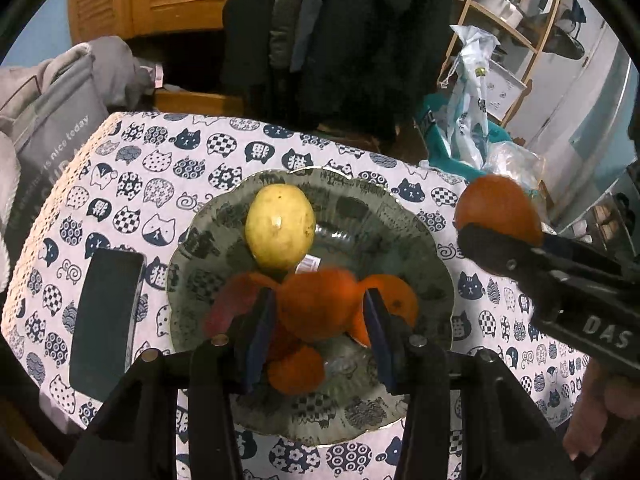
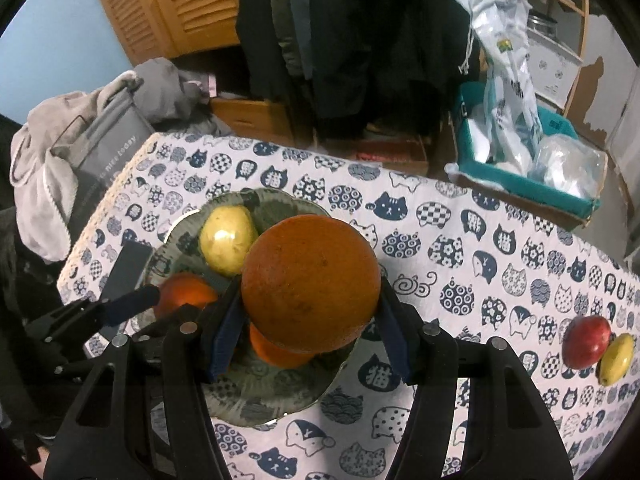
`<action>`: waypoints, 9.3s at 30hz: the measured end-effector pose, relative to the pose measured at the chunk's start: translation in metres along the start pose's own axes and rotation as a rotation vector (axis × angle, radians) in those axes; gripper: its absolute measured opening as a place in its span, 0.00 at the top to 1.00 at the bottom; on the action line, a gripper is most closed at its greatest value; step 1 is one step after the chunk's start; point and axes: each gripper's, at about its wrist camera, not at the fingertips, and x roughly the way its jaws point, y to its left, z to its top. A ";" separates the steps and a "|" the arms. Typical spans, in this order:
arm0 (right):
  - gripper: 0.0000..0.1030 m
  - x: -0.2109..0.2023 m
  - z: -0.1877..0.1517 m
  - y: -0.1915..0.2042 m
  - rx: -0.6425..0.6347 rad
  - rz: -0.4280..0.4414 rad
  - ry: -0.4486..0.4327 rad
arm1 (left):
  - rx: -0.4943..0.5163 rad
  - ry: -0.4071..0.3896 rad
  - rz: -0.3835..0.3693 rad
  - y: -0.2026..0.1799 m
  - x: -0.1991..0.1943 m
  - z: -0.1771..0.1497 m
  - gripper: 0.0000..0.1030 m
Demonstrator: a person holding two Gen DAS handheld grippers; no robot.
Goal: Organize fruits
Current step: 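Lower the orange and tangerine into the bowl and open both tools, then lift both tools away and move toward the remaining red apple and yellow pear, then grasp the red apple with the left tool while the right tool grasps the yellow pear, then lift the red apple and yellow pear and carry them toward the glass bowl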
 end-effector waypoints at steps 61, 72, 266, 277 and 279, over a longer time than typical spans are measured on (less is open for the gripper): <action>0.25 -0.092 0.014 0.004 -0.108 -0.114 -0.214 | -0.051 -0.198 0.102 0.004 -0.107 0.017 0.21; 0.23 -0.154 -0.007 -0.021 -0.088 -0.167 -0.295 | 0.029 -0.283 0.053 -0.038 -0.143 0.016 0.12; 0.33 -0.208 -0.079 -0.159 0.146 -0.239 -0.265 | 0.258 -0.231 -0.126 -0.196 -0.121 0.002 0.28; 0.33 -0.184 -0.054 -0.106 0.060 -0.179 -0.247 | 0.206 -0.275 -0.030 -0.139 -0.132 0.003 0.28; 0.33 -0.179 -0.049 -0.095 0.044 -0.168 -0.244 | 0.199 -0.283 -0.014 -0.130 -0.134 0.003 0.28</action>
